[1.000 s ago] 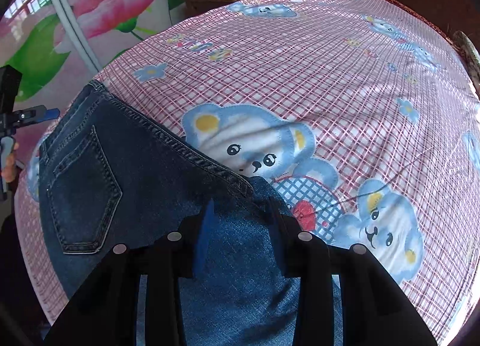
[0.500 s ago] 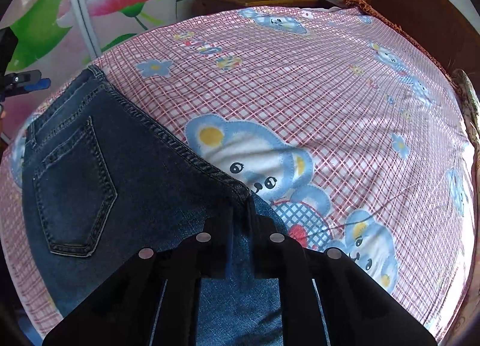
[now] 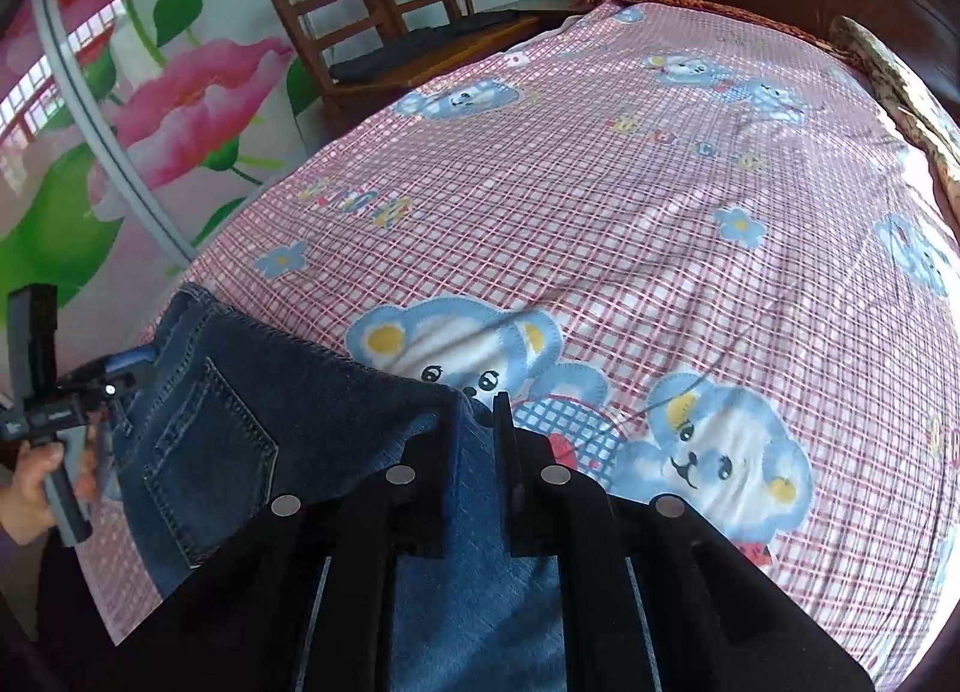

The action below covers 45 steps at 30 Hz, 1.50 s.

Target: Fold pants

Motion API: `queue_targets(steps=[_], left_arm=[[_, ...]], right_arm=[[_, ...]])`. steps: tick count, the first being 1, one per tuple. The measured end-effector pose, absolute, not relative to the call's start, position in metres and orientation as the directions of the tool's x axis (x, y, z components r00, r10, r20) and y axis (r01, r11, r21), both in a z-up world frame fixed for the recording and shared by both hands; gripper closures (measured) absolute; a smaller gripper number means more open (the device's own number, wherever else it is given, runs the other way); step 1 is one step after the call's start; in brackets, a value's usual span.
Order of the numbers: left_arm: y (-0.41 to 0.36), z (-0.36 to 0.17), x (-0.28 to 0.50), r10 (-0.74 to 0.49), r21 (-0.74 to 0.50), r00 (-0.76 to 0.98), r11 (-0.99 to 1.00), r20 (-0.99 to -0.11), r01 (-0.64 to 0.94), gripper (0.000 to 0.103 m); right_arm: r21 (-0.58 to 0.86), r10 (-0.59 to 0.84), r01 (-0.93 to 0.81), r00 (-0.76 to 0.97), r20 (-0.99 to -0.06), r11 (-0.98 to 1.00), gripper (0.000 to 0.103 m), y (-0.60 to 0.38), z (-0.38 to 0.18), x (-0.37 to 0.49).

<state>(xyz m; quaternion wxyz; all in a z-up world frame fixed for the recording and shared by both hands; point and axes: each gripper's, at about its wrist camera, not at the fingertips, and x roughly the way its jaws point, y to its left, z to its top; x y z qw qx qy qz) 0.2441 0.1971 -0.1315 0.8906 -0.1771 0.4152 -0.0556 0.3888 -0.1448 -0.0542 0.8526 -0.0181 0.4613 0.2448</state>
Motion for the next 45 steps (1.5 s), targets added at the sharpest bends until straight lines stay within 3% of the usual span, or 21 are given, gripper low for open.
queue_targets(steps=[7,16,26,31,33,34,36,37,40,42,45], left_arm=[[0.211,-0.145,0.257,-0.214,-0.328,0.662,0.943,-0.719,-0.051,0.011],[0.205,-0.147,0.269,-0.184,-0.265,0.646,0.964,-0.741,-0.030,0.011],[0.195,-0.147,0.269,-0.149,-0.209,0.631,0.978,-0.761,-0.020,0.006],[0.194,-0.147,0.269,-0.138,-0.193,0.628,0.981,-0.766,-0.019,0.006],[0.194,-0.147,0.269,-0.143,-0.198,0.629,0.980,-0.764,-0.018,0.006],[0.194,-0.147,0.269,-0.143,-0.199,0.629,0.980,-0.764,-0.018,0.006],[0.194,-0.147,0.269,-0.144,-0.200,0.629,0.980,-0.764,-0.017,0.005],[0.194,-0.147,0.269,-0.146,-0.202,0.630,0.979,-0.763,-0.017,0.005],[0.195,-0.147,0.269,-0.155,-0.212,0.633,0.977,-0.759,-0.014,0.005],[0.195,-0.146,0.269,-0.156,-0.212,0.631,0.977,-0.760,-0.014,0.005],[0.193,-0.143,0.270,-0.150,-0.204,0.628,0.979,-0.763,-0.014,0.005]], right_arm=[[0.407,0.423,-0.152,0.518,-0.743,0.901,0.095,-0.306,-0.028,0.295],[0.229,0.027,0.332,0.515,-0.857,0.915,0.095,-0.468,-0.044,0.162],[0.058,-0.154,0.373,0.514,-0.844,0.926,0.095,-0.511,-0.080,0.186],[0.084,-0.089,0.360,0.437,-0.895,0.929,0.095,-0.521,-0.106,0.213],[0.036,-0.119,0.331,0.435,-0.893,0.943,0.096,-0.516,-0.104,0.216],[-0.012,-0.153,0.318,0.425,-0.892,0.948,0.103,-0.512,-0.102,0.217],[-0.205,-0.303,0.271,0.392,-0.868,0.940,0.103,-0.498,-0.097,0.221],[-0.230,-0.322,0.264,0.385,-0.865,0.936,0.103,-0.500,-0.096,0.221],[-0.222,-0.321,0.287,0.368,-0.872,0.932,0.103,-0.514,-0.097,0.217],[-0.077,-0.214,0.319,0.424,-0.880,0.945,0.103,-0.516,-0.088,0.207],[0.063,-0.126,0.378,0.453,-0.882,0.923,0.085,-0.506,-0.078,0.184]])
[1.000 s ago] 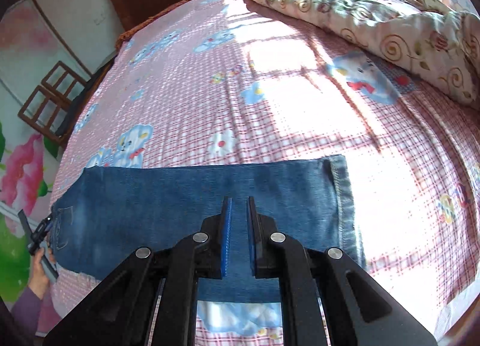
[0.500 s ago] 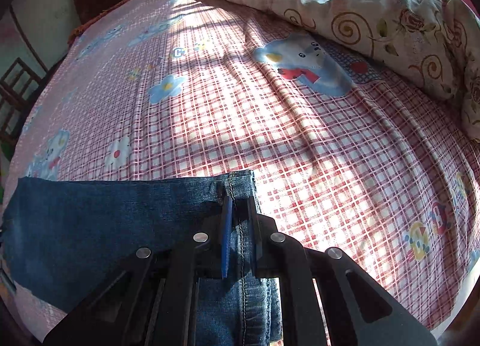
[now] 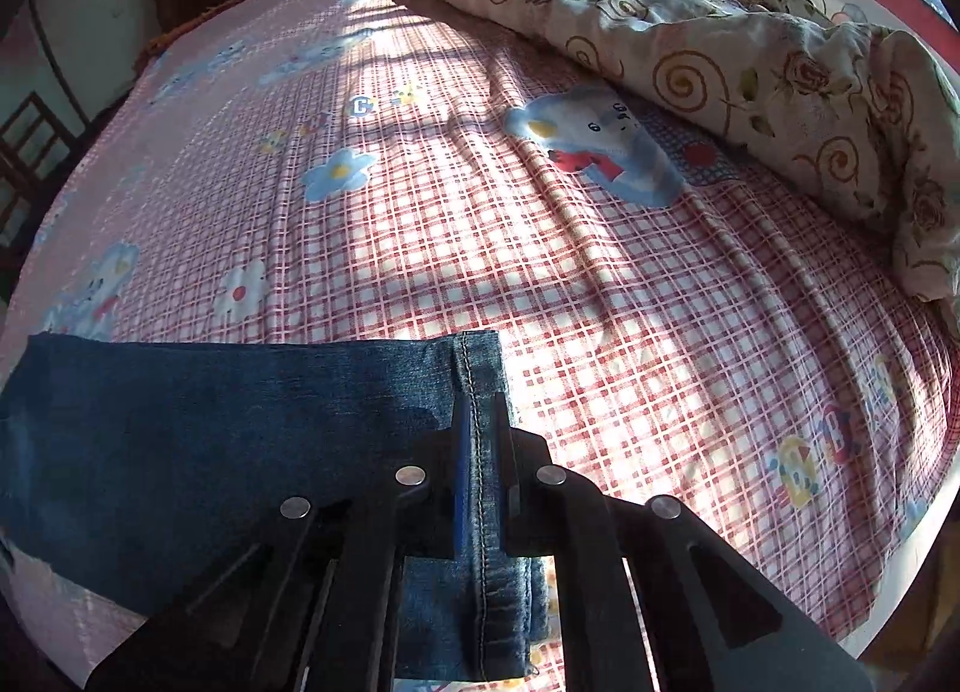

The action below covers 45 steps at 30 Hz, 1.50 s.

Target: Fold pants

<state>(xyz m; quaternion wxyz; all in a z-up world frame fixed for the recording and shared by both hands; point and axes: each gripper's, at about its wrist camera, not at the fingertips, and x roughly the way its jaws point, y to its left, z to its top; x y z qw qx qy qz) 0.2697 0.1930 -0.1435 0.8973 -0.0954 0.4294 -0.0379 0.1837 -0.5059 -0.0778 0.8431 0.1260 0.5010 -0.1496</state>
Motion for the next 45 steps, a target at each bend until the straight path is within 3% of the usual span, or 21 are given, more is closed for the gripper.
queue_targets(steps=[3,4,12,14,16,20,24,30,33,35,36,45], left_arm=[[0.193,-0.137,0.266,-0.147,-0.199,0.627,0.980,-0.765,-0.013,0.005],[0.194,-0.134,0.263,-0.149,-0.206,0.632,0.978,-0.761,-0.017,0.005],[0.173,-0.088,0.227,-0.202,-0.211,0.663,0.975,-0.721,0.069,0.005],[0.161,-0.076,0.217,-0.236,-0.217,0.666,0.970,-0.707,0.113,0.005],[0.148,-0.065,0.209,-0.267,-0.223,0.665,0.963,-0.697,0.153,0.004],[0.122,-0.053,0.198,-0.331,-0.248,0.651,0.943,-0.683,0.220,0.004],[0.085,-0.053,0.188,-0.390,-0.247,0.638,0.920,-0.665,0.304,0.004],[0.045,-0.094,0.185,-0.416,-0.268,0.563,0.905,-0.714,0.330,0.004],[0.033,-0.111,0.181,-0.398,-0.239,0.539,0.909,-0.742,0.342,0.004],[0.032,-0.125,0.182,-0.380,-0.224,0.514,0.913,-0.769,0.340,0.004],[0.034,-0.131,0.183,-0.368,-0.216,0.507,0.917,-0.779,0.334,0.004],[0.041,-0.136,0.178,-0.408,-0.222,0.507,0.894,-0.759,0.388,0.004]], right_arm=[[0.120,-0.102,0.439,0.449,-0.887,0.891,0.055,-0.503,-0.074,0.151],[0.135,-0.098,0.465,0.443,-0.891,0.875,0.049,-0.506,-0.076,0.140],[0.315,0.067,0.569,0.413,-0.908,0.760,0.049,-0.520,-0.108,0.099],[0.353,0.091,0.546,0.448,-0.889,0.760,0.070,-0.516,-0.111,0.101],[0.309,0.047,0.531,0.449,-0.892,0.789,0.083,-0.513,-0.108,0.105],[0.217,-0.016,0.464,0.447,-0.894,0.859,0.095,-0.501,-0.090,0.111],[0.063,-0.146,0.416,0.453,-0.880,0.907,0.095,-0.488,-0.073,0.112],[0.108,-0.124,0.472,0.433,-0.893,0.875,0.094,-0.498,-0.109,0.111],[0.227,-0.082,0.533,0.494,-0.866,0.815,0.090,-0.505,-0.102,0.096],[0.348,-0.027,0.574,0.544,-0.839,0.741,0.068,-0.513,-0.100,0.081],[0.424,0.020,0.579,0.574,-0.818,0.696,0.061,-0.517,-0.103,0.074],[0.699,0.151,0.608,0.704,-0.694,0.376,0.059,-0.527,-0.142,0.051]])
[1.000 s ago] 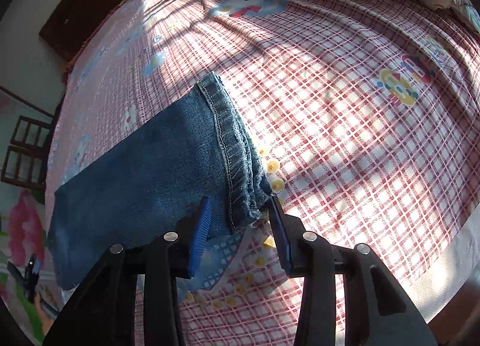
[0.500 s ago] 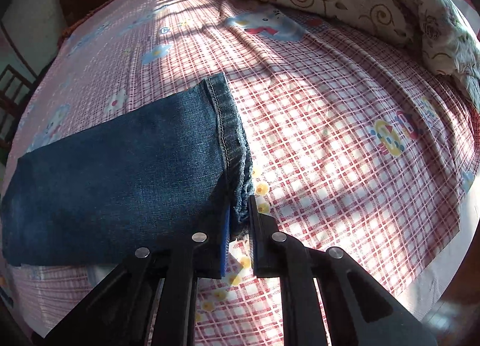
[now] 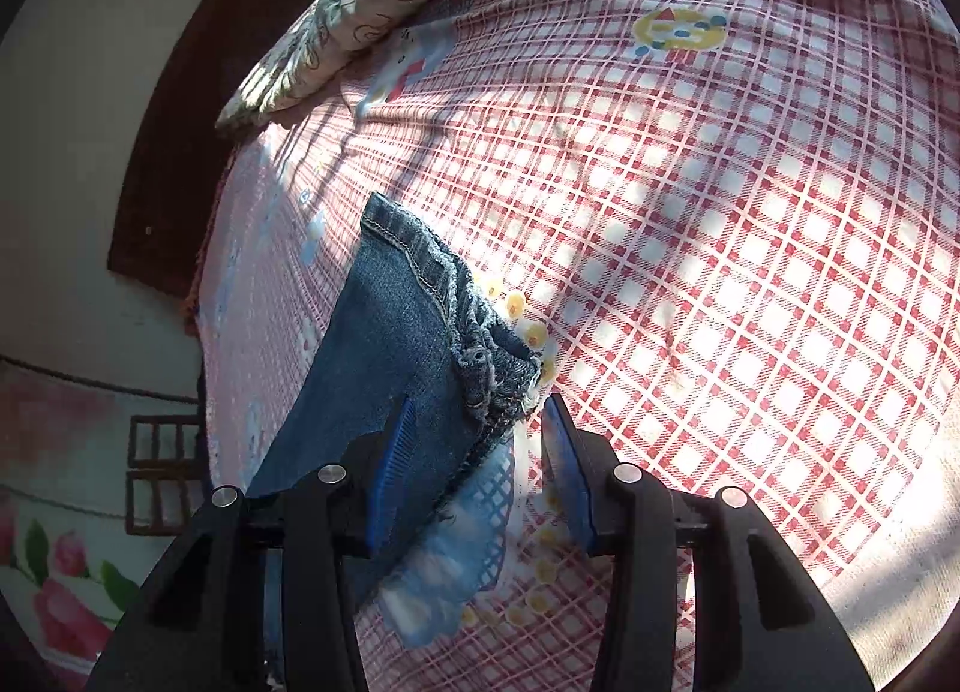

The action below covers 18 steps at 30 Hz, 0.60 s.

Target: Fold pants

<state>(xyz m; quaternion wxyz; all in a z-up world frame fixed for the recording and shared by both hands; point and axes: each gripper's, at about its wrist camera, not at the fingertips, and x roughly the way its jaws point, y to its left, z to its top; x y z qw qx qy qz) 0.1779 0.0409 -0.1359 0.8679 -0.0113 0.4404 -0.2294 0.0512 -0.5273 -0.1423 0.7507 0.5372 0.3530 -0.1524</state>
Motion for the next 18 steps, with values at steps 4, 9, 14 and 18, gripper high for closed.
queue_targets(steps=[4,9,14,18], left_arm=[[0.036,-0.137,0.177,-0.385,-0.183,0.516,0.898,-0.765,0.399,0.004],[0.040,-0.136,0.181,-0.410,-0.219,0.515,0.894,-0.753,0.391,0.003],[0.040,-0.137,0.180,-0.411,-0.220,0.524,0.895,-0.746,0.389,0.002],[0.042,-0.136,0.181,-0.425,-0.240,0.521,0.891,-0.740,0.386,0.002]], right_arm=[[0.757,0.167,0.583,0.749,-0.642,0.296,0.059,-0.529,-0.152,0.052],[0.824,0.176,0.551,0.805,-0.566,0.129,0.069,-0.536,-0.168,0.039],[0.809,0.166,0.574,0.792,-0.587,0.123,0.081,-0.534,-0.170,0.039],[0.802,0.146,0.564,0.792,-0.593,0.197,0.097,-0.533,-0.151,0.046]])
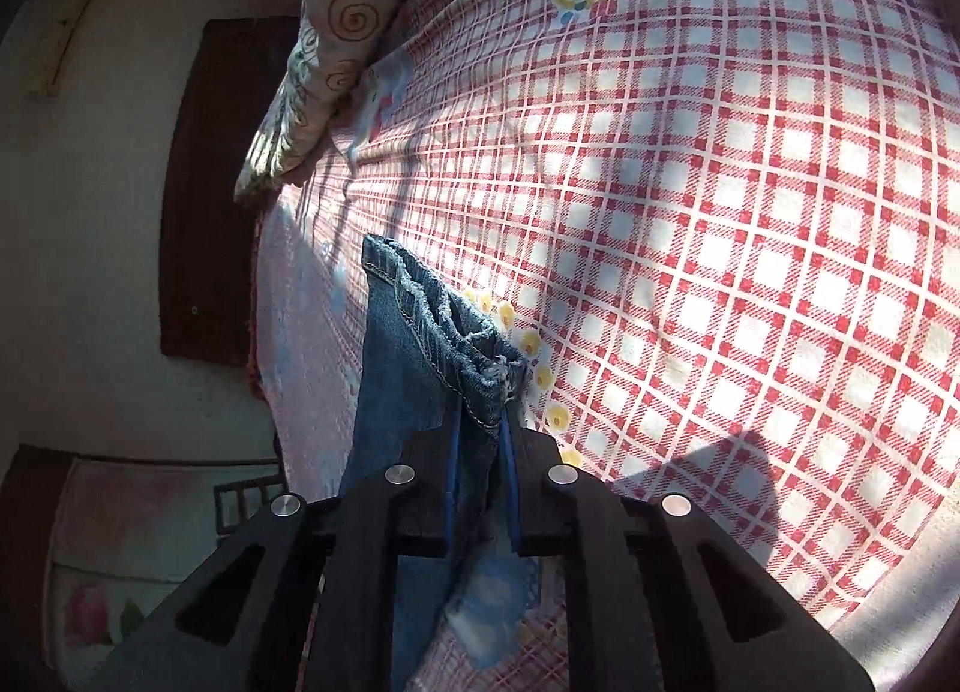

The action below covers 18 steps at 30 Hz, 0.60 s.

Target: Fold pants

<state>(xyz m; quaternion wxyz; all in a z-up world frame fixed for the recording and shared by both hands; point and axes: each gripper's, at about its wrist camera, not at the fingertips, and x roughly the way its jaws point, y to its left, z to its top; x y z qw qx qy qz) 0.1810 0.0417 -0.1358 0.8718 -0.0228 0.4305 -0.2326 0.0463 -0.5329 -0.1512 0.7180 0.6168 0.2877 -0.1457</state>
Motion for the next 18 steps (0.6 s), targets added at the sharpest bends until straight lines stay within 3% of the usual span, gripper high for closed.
queue_targets(steps=[10,12,18], left_arm=[[0.043,-0.133,0.184,-0.439,-0.257,0.517,0.886,-0.735,0.386,0.002],[0.043,-0.133,0.186,-0.438,-0.261,0.522,0.888,-0.733,0.378,0.002],[0.044,-0.133,0.188,-0.448,-0.276,0.518,0.884,-0.729,0.376,0.002]], right_arm=[[0.635,0.076,0.479,0.760,-0.646,0.606,0.098,-0.484,-0.034,0.105],[0.666,0.116,0.518,0.736,-0.667,0.537,0.098,-0.494,-0.050,0.107],[0.518,0.006,0.706,0.589,-0.808,0.483,0.092,-0.526,-0.113,0.071]])
